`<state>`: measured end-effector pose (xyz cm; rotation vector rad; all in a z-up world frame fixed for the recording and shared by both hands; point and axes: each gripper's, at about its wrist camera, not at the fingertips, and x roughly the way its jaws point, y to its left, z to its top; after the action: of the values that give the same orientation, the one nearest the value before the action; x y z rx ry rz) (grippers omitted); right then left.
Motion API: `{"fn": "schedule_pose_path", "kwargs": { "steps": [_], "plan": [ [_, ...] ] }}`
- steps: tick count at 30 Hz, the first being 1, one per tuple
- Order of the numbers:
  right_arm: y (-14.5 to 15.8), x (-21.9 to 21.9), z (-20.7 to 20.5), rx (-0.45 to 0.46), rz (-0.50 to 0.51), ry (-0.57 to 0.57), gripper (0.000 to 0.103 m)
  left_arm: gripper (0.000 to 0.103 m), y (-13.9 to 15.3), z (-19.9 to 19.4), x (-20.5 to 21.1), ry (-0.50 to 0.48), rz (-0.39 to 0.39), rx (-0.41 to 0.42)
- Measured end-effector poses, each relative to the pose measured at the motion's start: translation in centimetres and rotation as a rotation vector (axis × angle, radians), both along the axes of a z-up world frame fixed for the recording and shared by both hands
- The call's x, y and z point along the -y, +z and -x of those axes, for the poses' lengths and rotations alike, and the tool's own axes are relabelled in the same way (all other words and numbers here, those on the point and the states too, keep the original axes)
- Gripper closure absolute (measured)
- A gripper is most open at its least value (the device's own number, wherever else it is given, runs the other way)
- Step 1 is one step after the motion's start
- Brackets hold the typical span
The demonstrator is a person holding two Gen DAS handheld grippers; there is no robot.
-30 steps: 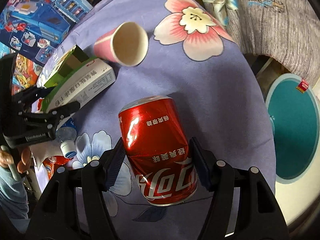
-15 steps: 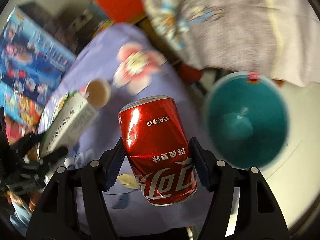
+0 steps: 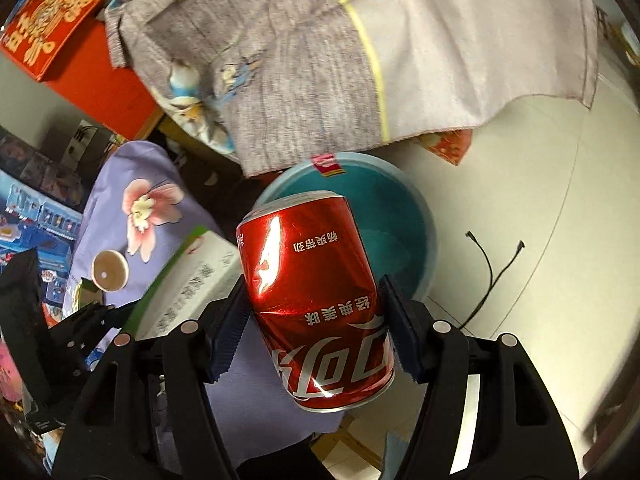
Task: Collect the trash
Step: 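Carry the can and box over the teal wastebasket and open both grippers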
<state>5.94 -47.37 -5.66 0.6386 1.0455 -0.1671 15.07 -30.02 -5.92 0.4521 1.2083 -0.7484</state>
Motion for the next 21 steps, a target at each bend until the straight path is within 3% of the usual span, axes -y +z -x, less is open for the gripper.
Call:
{"fn": "schedule_pose_path", "kwargs": {
  "steps": [6, 16, 21],
  "plan": [
    [-1.6, 1.3, -0.5, -0.027, -0.011, -0.020, 0.041, 0.024, -2.1, -0.7, 2.4, -0.012, -0.037, -0.033],
    [-3.5, 1.2, -2.3, -0.059, -0.030, -0.006, 0.041, 0.024, -2.5, -1.3, 0.9, 0.014, -0.029, -0.052],
    [-4.3, 1.0, -3.0, -0.079, -0.036, 0.003, 0.041, 0.012, -1.9, -1.5, -0.6, 0.050, 0.004, -0.050]
  ]
}}
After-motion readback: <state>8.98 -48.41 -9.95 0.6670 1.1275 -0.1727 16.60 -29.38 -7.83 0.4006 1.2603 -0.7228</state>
